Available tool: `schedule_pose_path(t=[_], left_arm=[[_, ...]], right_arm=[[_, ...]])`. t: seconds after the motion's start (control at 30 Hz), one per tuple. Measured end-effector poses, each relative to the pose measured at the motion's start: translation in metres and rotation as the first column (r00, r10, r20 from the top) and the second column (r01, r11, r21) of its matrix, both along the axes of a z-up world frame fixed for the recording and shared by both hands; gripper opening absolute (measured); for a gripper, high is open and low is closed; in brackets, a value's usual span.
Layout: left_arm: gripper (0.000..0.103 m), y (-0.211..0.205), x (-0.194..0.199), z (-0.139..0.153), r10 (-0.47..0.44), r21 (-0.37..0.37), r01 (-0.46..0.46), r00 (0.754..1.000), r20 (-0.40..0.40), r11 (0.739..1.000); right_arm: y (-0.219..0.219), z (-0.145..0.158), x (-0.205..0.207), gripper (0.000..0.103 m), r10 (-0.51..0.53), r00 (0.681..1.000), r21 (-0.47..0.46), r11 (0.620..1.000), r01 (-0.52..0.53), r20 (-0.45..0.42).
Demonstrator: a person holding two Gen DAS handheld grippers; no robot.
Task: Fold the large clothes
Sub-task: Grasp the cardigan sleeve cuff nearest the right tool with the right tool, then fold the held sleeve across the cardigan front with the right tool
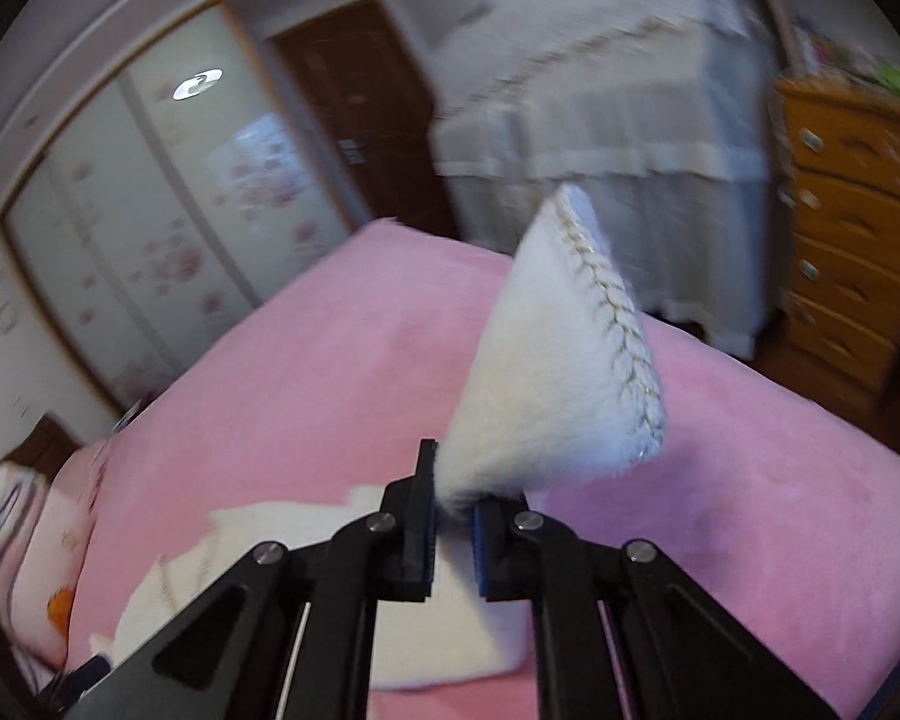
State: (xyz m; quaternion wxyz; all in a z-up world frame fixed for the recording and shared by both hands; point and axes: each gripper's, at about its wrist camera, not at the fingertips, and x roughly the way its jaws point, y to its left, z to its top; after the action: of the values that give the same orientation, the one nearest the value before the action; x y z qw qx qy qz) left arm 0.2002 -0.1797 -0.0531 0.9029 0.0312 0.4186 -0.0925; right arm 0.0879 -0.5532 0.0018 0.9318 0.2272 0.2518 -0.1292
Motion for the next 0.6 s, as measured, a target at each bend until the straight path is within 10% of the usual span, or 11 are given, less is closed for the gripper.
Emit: schedule_pose_path(t=[0.23,0.6], left_arm=[[0.1,0.072,-0.009,0.003,0.125,-0.023,-0.125,0.992,0.004,0.992],[0.1,0.154,-0.001,-0.061,0.201,-0.069,-0.22,0.957,-0.209,0.973]], right_arm=[[0.139,0.009,0.033,0.009,0.342,0.939,-0.088,0.935,-0.344,-0.04],[0.28,-0.159,0.056,0.023,0.458,0.733,-0.148,0.79,-0.595,-0.503]])
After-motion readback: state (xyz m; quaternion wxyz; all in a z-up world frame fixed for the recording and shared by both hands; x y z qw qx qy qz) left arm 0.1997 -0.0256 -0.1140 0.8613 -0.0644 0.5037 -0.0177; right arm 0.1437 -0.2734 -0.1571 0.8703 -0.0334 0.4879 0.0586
